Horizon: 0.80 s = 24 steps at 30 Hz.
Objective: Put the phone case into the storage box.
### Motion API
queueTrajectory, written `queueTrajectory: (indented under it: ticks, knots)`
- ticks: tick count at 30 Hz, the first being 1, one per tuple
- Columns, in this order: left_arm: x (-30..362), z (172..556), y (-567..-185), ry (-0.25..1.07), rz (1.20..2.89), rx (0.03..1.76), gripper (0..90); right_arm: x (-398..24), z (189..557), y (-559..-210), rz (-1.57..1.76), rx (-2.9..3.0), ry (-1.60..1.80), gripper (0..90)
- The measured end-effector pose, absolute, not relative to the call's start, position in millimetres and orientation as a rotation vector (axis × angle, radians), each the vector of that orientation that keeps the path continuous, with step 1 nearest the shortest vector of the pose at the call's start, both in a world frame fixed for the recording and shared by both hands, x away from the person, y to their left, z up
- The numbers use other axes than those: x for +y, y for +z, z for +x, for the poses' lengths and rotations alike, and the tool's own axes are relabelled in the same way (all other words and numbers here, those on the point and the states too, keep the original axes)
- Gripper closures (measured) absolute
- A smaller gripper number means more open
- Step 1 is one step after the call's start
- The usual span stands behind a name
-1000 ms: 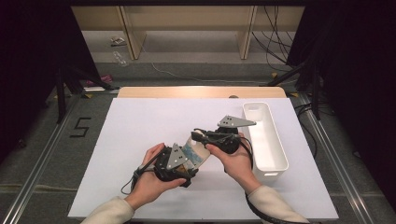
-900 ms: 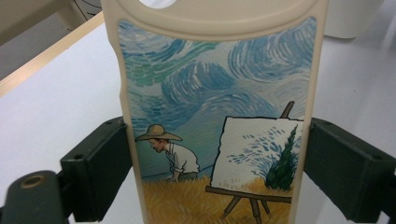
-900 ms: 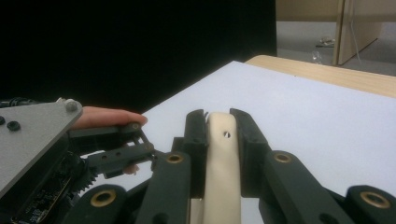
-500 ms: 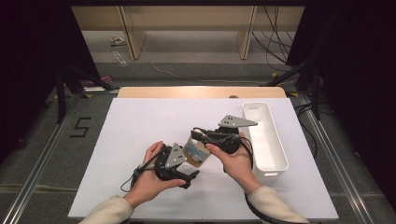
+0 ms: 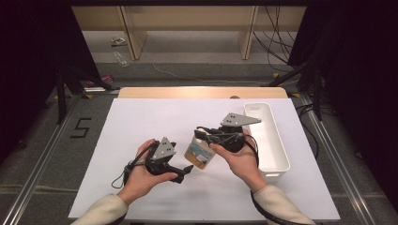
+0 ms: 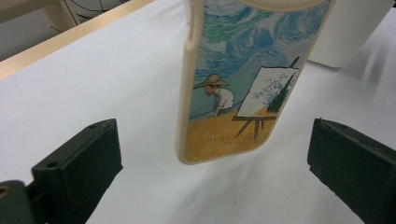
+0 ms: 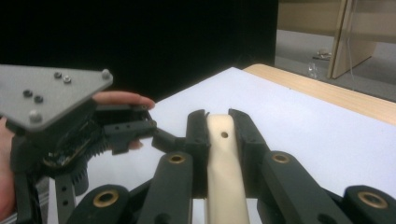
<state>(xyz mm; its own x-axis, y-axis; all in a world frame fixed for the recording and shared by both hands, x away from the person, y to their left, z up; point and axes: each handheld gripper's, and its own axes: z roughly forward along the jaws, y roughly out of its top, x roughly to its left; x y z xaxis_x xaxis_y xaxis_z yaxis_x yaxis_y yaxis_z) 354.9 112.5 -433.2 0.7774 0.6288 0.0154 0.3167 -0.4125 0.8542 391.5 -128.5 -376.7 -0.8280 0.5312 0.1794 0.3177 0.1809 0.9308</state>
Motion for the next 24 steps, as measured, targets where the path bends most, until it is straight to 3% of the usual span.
queueTrajectory:
  ticks: [24]
  knots:
    - [120.7,357.0,-432.9,0.384,2.012,0.693,10.6,-130.5,393.6,-367.0,0.566,2.487,1.577,79.4]
